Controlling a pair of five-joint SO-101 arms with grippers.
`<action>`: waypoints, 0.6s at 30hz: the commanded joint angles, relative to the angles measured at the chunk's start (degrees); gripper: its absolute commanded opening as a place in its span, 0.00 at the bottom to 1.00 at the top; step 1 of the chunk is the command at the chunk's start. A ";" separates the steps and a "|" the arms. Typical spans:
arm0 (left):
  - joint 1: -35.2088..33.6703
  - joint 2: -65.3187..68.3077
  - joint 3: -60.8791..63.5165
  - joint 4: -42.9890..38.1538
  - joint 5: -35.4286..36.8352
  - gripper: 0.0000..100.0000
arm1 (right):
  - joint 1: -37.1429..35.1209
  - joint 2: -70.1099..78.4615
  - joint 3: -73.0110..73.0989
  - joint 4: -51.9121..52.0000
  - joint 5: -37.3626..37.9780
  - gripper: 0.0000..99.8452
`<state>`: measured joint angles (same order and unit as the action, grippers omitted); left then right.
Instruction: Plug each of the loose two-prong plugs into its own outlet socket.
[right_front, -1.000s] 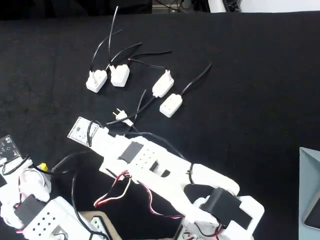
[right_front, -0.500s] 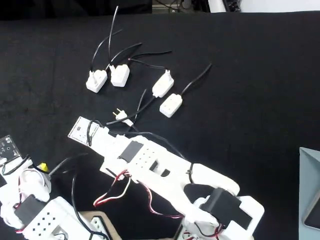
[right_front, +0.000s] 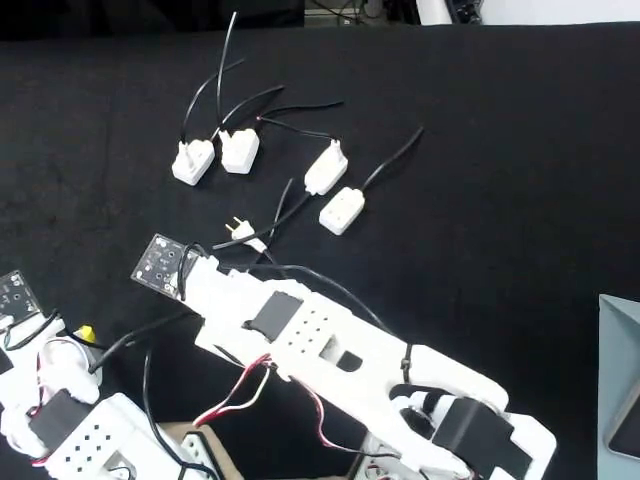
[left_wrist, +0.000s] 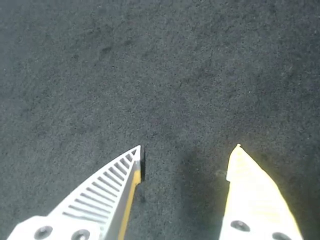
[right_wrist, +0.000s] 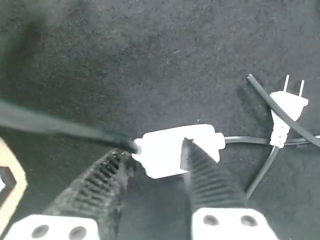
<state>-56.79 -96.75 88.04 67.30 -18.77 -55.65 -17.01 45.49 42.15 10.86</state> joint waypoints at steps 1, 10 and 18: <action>-0.22 -0.35 -0.40 -1.14 0.53 0.28 | -0.44 0.66 -1.54 -1.32 -0.62 0.01; -0.13 -0.35 0.04 -1.14 0.44 0.28 | 2.99 2.42 -3.21 -1.05 -0.62 0.01; -0.13 -0.35 0.04 -1.14 0.35 0.28 | 5.27 2.42 -3.38 -1.41 -7.03 0.01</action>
<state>-56.79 -96.75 88.31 67.30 -18.77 -52.40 -14.55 44.53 41.36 7.16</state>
